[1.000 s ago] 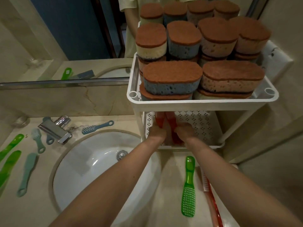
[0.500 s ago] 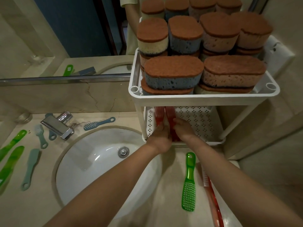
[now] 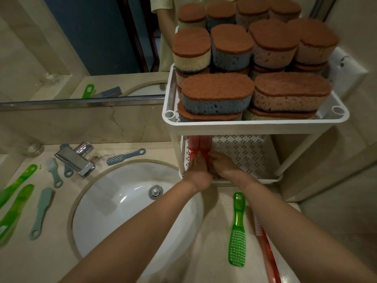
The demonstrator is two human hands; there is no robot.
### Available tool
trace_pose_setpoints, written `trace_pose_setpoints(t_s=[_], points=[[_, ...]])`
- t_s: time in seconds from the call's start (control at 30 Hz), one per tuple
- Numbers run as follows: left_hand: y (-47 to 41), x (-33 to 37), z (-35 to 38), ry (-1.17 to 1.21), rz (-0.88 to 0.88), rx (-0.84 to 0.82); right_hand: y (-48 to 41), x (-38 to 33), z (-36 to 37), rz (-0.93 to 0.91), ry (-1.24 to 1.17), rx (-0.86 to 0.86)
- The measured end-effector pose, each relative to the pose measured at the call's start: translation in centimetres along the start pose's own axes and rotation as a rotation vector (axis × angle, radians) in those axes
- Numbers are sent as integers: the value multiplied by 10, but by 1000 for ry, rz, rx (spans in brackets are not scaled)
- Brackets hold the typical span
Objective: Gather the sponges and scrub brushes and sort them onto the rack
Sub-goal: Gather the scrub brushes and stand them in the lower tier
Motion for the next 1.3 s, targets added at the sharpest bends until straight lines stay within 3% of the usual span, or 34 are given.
trace_pose_setpoints(t_s=[0.1, 0.2, 0.4, 0.63, 0.77, 0.93, 1.13, 1.3], points=[[9, 0, 2, 8, 58, 65, 11, -5, -7, -51, 12, 43], [25, 1, 7, 13, 134, 135, 31, -9, -21, -103, -64, 209], [63, 6, 27, 249, 244, 231, 91, 2, -36, -185, -114, 446], [103, 11, 75, 426, 253, 27, 166, 62, -41, -115, -152, 551], [120, 8, 105, 444, 200, -94, 197, 89, -37, -16, -117, 573], [134, 1, 132, 372, 122, -213, 228, 115, -35, 104, 230, 630], [149, 4, 146, 345, 81, -282, 246, 139, -26, 236, 266, 464], [160, 7, 142, 357, 74, -289, 251, 146, -21, 260, 395, 447]])
Point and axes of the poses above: each hand's wrist, its own y-axis away from the middle knuckle, its own z-axis out of the palm, x = y × z, the point moved 3 cm from there along -y, towards the middle knuckle
